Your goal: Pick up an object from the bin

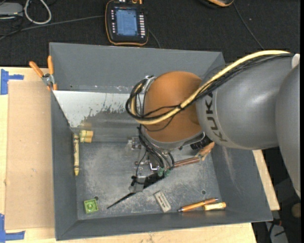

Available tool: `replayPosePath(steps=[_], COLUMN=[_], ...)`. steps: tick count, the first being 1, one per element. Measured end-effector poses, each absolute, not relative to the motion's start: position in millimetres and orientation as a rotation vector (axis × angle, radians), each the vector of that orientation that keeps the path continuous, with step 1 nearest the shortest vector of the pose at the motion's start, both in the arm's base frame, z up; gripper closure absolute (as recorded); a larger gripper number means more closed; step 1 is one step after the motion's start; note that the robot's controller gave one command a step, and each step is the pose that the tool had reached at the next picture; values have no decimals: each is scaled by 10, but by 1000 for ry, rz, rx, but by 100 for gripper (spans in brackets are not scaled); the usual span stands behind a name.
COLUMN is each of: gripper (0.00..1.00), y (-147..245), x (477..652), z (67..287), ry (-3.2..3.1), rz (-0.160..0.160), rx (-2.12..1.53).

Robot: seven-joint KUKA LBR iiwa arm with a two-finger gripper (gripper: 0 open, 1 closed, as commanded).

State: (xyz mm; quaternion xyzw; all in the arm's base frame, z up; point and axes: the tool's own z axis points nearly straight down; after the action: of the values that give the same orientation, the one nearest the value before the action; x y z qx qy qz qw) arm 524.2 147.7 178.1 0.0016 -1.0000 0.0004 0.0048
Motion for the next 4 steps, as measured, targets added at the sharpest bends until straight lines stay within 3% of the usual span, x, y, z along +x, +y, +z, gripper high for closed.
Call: replayPosePath(steps=[1, 2, 3, 4], gripper=[0, 0, 0, 0], y=[1463, 881, 875, 853], x=[5260, 5198, 5218, 5189], z=[1824, 733, 1245, 633], ry=[-3139, -3113, -3123, -3109], rz=[0, -1, -5, -2], rx=[-2, 371, 417, 376])
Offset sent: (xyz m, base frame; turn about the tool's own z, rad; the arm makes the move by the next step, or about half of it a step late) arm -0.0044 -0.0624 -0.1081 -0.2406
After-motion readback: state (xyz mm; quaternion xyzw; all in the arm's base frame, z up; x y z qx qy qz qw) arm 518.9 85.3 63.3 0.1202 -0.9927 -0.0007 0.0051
